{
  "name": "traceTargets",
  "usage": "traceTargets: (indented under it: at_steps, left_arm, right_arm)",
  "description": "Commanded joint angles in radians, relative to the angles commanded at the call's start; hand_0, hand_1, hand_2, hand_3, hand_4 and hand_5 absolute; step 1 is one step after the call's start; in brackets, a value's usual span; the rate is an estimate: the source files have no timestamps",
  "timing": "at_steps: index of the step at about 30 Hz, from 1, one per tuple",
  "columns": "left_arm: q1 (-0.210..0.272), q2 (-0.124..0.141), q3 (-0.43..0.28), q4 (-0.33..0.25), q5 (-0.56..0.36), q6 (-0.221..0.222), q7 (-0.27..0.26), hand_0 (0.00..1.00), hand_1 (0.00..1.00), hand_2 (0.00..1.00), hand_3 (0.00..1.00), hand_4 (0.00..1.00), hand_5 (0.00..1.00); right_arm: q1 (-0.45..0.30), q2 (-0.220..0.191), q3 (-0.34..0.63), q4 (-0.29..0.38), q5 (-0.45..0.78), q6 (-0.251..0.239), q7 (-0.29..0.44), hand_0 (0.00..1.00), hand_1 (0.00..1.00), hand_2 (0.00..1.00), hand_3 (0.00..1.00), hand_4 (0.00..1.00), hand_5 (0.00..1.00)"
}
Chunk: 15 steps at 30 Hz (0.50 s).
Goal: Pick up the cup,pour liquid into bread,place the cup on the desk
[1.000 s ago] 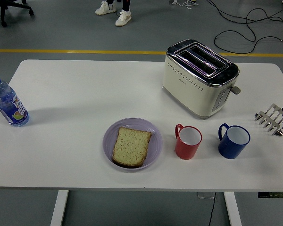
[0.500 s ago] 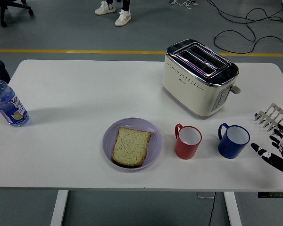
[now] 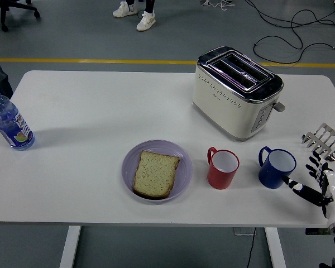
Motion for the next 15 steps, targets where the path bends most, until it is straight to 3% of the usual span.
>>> traceTargets:
  at_steps: [15]
  left_arm:
    - [-0.005,-0.004,0.010,0.000,-0.002,0.001,0.002,0.690,0.736,0.770,0.681,0.442,0.955]
  right_arm:
    - [0.033,-0.004,-0.067,-0.016,0.053,0.008,0.018,0.929,0.863,0.935,0.998,0.998,0.153]
